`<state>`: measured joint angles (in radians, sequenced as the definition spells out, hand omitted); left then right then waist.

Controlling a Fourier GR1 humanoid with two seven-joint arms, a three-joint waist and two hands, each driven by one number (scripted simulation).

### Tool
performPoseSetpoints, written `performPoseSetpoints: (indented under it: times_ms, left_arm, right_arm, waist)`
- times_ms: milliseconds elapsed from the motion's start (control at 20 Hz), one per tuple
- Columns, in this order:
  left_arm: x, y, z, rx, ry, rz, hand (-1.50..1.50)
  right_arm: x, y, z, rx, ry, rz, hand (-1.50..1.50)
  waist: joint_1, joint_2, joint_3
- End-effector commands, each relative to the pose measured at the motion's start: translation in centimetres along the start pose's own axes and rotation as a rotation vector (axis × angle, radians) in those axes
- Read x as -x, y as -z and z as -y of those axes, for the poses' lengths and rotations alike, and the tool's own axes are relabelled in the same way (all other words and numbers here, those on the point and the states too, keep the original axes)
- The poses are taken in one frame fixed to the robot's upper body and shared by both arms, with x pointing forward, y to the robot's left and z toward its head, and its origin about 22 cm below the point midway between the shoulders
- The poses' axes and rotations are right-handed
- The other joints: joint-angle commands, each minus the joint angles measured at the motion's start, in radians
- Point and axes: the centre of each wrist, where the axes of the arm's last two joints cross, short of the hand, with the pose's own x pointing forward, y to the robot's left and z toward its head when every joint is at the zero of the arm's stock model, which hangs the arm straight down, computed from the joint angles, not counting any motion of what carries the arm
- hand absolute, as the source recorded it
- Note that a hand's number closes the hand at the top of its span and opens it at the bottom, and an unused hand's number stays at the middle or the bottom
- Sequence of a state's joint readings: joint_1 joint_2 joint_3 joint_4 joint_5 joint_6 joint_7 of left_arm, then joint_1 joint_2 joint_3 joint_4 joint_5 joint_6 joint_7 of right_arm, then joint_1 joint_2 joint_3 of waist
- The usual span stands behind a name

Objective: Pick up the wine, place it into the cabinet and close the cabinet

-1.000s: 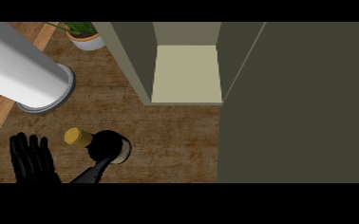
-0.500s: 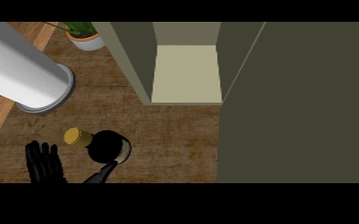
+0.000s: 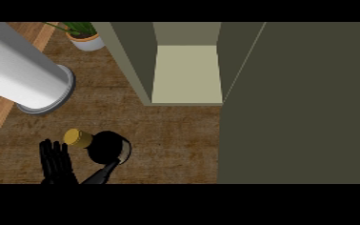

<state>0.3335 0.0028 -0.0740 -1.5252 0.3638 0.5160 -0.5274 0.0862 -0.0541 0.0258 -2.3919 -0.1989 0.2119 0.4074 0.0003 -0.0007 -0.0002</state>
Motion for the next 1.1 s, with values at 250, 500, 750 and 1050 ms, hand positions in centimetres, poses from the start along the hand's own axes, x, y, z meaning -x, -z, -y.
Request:
performPoseSetpoints:
  times_ms: [250,500,750,1050]
  left_arm:
    - [3.3,1.9,-0.4,0.019,-0.013,-0.033,-1.5]
    - [6.4,0.0,0.0,0.016,-0.02,-0.034,-1.5]
    - [8.4,0.6,0.6,-0.024,-0.036,-0.025,-1.5]
    - [9.9,0.0,-0.7,0.004,-0.162,-0.018,-1.5]
  right_arm:
    - [0.3,-1.6,0.0,-0.001,-0.01,0.011,-1.5]
    - [0.6,-1.7,1.0,0.006,-0.014,0.014,-1.5]
    - [-0.1,0.5,0.1,-0.003,-0.016,0.007,-1.5]
    - [-0.2,-0.3,-0.4,-0.006,-0.025,-0.005,-1.5]
  waist:
    - [-0.003,0.0,0.0]
    - [-0.004,0.0,0.0]
    - [-0.001,0.001,-0.001]
    - [-0.002,0.001,-0.001]
